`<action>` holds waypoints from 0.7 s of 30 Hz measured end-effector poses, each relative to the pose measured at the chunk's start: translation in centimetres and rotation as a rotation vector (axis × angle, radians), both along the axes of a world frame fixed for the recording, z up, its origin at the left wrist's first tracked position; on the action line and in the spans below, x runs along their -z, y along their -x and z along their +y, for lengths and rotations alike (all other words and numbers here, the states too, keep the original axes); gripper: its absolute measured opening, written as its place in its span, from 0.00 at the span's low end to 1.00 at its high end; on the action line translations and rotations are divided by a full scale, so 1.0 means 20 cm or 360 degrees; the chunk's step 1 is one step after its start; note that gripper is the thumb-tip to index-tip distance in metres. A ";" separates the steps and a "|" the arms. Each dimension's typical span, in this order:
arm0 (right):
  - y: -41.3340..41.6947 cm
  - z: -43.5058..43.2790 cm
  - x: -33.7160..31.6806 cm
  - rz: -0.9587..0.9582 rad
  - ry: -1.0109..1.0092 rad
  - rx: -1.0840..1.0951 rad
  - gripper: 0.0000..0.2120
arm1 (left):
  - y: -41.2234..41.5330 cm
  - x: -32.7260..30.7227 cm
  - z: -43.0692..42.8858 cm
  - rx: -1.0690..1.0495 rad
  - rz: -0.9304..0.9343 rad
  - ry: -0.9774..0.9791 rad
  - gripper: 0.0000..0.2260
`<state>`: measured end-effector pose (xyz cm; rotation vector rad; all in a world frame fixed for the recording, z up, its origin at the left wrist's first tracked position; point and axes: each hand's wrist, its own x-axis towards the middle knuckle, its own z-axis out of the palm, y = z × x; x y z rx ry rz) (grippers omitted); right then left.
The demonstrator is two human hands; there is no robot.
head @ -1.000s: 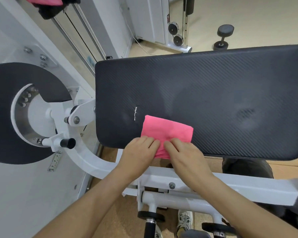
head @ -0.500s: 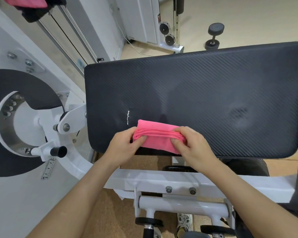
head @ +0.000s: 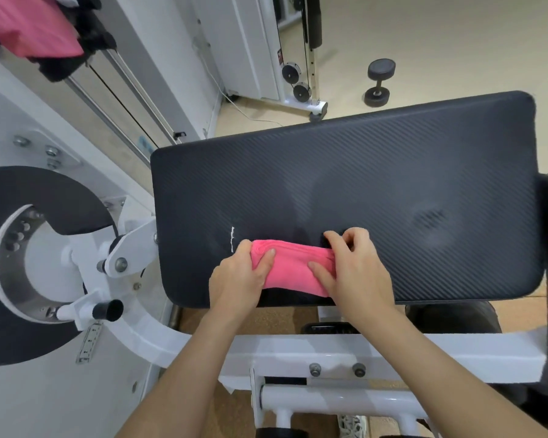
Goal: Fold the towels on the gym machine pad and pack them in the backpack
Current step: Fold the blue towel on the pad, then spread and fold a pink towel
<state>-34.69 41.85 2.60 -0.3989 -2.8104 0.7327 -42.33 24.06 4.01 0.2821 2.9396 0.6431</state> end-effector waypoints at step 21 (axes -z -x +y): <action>-0.28 0.11 -0.25 -0.0631 0.2186 -0.0146 0.10 | -0.52 -0.19 0.01 0.0704 0.0033 -0.0196 0.29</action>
